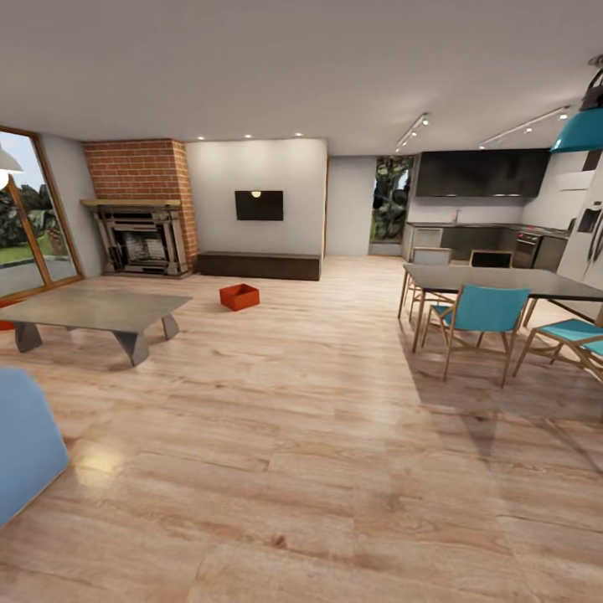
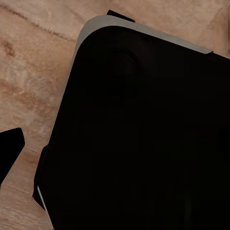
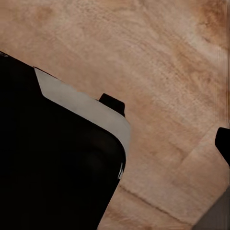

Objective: Move the two storage containers from the living room to the garage. In the garage, place one container on the floor and stack the other container on top of it (either order is fine).

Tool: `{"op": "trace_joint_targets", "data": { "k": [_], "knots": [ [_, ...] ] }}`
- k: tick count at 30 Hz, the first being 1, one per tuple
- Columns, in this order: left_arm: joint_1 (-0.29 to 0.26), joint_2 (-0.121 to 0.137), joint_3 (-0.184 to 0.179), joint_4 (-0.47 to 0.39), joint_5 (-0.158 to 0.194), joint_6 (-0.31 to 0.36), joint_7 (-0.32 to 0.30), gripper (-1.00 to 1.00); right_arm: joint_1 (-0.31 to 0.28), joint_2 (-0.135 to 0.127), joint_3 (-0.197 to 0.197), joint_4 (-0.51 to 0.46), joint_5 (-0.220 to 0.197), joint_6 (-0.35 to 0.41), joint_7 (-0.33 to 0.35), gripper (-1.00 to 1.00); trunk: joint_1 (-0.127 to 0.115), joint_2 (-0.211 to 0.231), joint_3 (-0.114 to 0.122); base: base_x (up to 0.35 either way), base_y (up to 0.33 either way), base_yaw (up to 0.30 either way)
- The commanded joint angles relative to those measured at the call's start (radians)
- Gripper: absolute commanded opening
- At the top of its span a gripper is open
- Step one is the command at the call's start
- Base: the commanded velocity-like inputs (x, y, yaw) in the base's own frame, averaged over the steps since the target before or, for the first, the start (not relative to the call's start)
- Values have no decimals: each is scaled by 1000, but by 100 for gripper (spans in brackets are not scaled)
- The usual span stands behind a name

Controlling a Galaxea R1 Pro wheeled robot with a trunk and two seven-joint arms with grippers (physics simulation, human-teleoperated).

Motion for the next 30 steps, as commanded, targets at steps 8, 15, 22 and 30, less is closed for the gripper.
{"op": "trace_joint_targets", "data": {
  "k": [8, 15, 22, 30],
  "knots": [
    [0, 1, -1, 0, 2, -1, 1, 100, -1, -2, 3, 3, 11, -6, -5, 100, 1, 0, -1, 325, 0, 0],
    [0, -2, -1, 0, 1, -11, 1, 100, -1, -1, 6, 3, 15, -7, -4, 100, 1, 0, -1, 325, 0, 0],
    [0, -3, -2, 0, 2, -16, 1, 100, -1, -5, 3, 3, 6, -5, -5, 100, 1, 0, -1, 325, 0, 0],
    [0, -4, -2, 0, 1, -7, 1, 100, -1, -7, 3, 3, 5, -4, -5, 100, 1, 0, -1, 325, 0, 0]
  ]
}}
